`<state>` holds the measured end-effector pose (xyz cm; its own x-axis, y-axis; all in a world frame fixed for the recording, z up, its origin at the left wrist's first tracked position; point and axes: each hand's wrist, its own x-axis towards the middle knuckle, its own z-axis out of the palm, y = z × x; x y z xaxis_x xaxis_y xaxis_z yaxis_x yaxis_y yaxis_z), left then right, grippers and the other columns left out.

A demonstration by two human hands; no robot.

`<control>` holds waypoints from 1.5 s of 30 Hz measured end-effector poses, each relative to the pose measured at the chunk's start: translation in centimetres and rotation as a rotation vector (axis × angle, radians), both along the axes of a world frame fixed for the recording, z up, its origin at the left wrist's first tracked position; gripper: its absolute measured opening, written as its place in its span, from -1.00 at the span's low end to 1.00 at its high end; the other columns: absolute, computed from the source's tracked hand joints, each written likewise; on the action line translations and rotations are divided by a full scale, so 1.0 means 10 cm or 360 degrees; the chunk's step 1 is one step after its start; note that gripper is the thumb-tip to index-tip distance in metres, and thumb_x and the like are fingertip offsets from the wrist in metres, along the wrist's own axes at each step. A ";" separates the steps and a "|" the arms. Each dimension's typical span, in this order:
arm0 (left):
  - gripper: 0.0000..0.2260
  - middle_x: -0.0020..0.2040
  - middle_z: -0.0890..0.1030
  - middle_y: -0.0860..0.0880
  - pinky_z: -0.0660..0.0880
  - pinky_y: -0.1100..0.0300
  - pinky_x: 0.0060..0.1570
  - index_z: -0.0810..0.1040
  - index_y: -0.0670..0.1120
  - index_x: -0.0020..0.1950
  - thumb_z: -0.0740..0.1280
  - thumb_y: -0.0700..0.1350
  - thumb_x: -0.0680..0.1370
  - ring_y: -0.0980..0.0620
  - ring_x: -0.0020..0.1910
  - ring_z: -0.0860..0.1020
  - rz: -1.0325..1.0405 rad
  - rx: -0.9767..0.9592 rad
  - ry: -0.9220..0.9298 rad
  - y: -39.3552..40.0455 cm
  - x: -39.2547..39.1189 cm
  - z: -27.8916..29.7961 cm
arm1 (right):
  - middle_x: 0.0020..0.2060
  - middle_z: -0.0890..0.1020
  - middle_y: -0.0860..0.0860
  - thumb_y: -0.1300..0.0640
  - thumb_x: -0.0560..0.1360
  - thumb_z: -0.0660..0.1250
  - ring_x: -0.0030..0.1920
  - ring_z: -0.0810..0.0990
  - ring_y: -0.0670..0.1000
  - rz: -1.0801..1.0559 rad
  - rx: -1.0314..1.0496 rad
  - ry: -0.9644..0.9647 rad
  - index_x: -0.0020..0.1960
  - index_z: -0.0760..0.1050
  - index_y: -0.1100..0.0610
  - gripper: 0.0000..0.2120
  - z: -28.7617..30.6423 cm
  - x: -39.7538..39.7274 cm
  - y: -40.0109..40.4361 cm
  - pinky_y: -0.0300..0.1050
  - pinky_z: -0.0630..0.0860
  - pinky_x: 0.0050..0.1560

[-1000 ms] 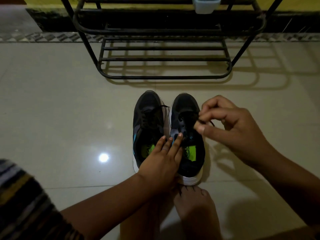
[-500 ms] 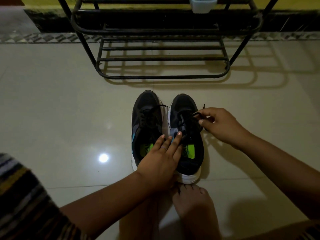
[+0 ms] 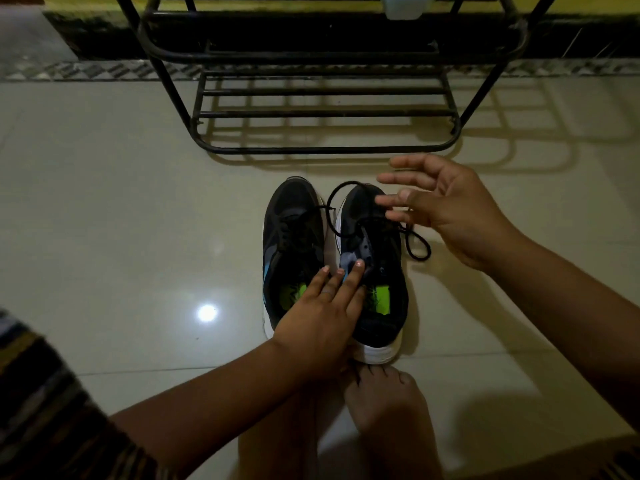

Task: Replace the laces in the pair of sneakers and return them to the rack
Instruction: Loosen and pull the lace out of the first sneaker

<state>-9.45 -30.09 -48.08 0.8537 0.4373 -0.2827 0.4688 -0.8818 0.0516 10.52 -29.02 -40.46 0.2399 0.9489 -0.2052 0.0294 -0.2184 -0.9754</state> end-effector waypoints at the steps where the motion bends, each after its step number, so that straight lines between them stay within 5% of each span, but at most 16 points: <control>1: -0.29 0.51 -0.31 -0.22 -0.34 -0.01 0.38 -0.18 -0.16 0.54 0.11 0.16 0.59 -0.18 0.52 -0.12 0.0001 0.0001 -0.0004 0.00 0.00 -0.01 | 0.10 0.61 0.05 0.37 0.54 0.22 -0.06 0.68 0.00 -0.0055 -0.0021 -0.0208 0.21 0.42 0.13 -0.71 -0.05 0.02 0.02 -0.14 0.62 -0.07; 6: -0.31 0.50 -0.32 -0.24 -0.32 -0.03 0.41 -0.18 -0.17 0.53 0.08 0.15 0.60 -0.20 0.52 -0.12 -0.0015 0.0016 0.0008 0.01 0.00 -0.01 | 0.05 0.57 0.02 0.14 0.46 0.39 -0.07 0.55 -0.02 0.0377 -0.0295 -0.1284 0.17 0.56 0.08 -0.73 -0.39 0.07 -0.01 -0.34 0.41 -0.11; 11: -0.32 0.50 -0.33 -0.23 -0.32 -0.03 0.40 -0.18 -0.17 0.53 0.06 0.15 0.60 -0.20 0.52 -0.12 -0.0020 0.0025 0.0024 0.00 0.00 -0.01 | 0.19 0.35 0.09 0.16 0.45 0.28 0.16 0.40 0.12 0.0552 -0.0329 -0.1966 0.29 0.45 0.12 -0.60 -0.55 -0.14 -0.05 -0.03 0.48 -0.01; 15: -0.31 0.50 -0.32 -0.24 -0.30 -0.04 0.41 -0.16 -0.17 0.54 0.08 0.16 0.59 -0.20 0.52 -0.11 -0.0014 0.0015 0.0013 0.00 0.00 -0.03 | 0.24 0.33 0.14 0.15 0.48 0.28 0.20 0.34 0.17 0.0652 -0.0374 -0.2288 0.27 0.43 0.11 -0.64 -0.53 -0.20 0.04 -0.05 0.35 -0.13; 21: -0.32 0.50 -0.32 -0.24 -0.30 -0.04 0.42 -0.18 -0.17 0.53 0.06 0.15 0.60 -0.20 0.52 -0.11 -0.0020 0.0020 0.0007 0.00 0.00 -0.03 | 0.04 0.47 0.15 0.22 0.53 0.26 0.12 0.40 0.14 0.0542 -0.0179 -0.2060 0.09 0.53 0.21 -0.83 -0.60 -0.08 0.03 -0.10 0.31 -0.13; 26: -0.34 0.50 -0.32 -0.23 -0.32 -0.03 0.40 -0.16 -0.17 0.54 0.06 0.13 0.61 -0.20 0.52 -0.11 -0.0013 0.0014 -0.0015 0.00 -0.01 -0.02 | -0.17 0.58 0.10 0.26 0.50 0.30 -0.12 0.54 0.10 0.0193 -0.0015 -0.1552 -0.11 0.53 0.21 -0.96 -0.47 -0.09 0.00 -0.14 0.38 -0.15; 32: -0.28 0.49 -0.35 -0.22 -0.33 -0.03 0.40 -0.17 -0.17 0.53 0.10 0.17 0.58 -0.19 0.52 -0.13 -0.0015 0.0001 -0.0001 0.00 -0.01 -0.03 | -0.36 0.58 0.02 0.28 0.53 0.28 -0.38 0.61 -0.11 -0.0150 0.0035 -0.0695 -0.24 0.44 0.03 -0.77 -0.03 -0.17 0.03 -0.21 0.58 -0.28; 39: -0.25 0.51 -0.32 -0.21 -0.34 -0.01 0.40 -0.18 -0.15 0.54 0.12 0.20 0.56 -0.17 0.52 -0.14 -0.0026 -0.0024 -0.0022 0.02 -0.01 -0.03 | -0.32 0.55 0.02 0.28 0.57 0.21 -0.34 0.61 -0.07 -0.0249 0.0537 -0.0590 -0.08 0.44 0.13 -0.90 0.33 -0.19 0.03 -0.18 0.59 -0.30; 45: -0.23 0.51 -0.32 -0.21 -0.33 -0.01 0.41 -0.17 -0.14 0.54 0.14 0.21 0.55 -0.17 0.53 -0.13 -0.0021 -0.0026 -0.0022 0.01 -0.01 -0.05 | -0.29 0.57 -0.01 0.29 0.51 0.32 -0.33 0.58 -0.10 -0.0115 0.0222 -0.0813 -0.17 0.47 -0.03 -0.78 0.03 -0.08 0.10 -0.21 0.55 -0.25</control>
<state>-9.58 -29.96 -48.59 0.8634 0.4213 -0.2776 0.4560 -0.8870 0.0724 9.72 -28.00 -40.20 0.3419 0.9362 0.0814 0.4977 -0.1069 -0.8607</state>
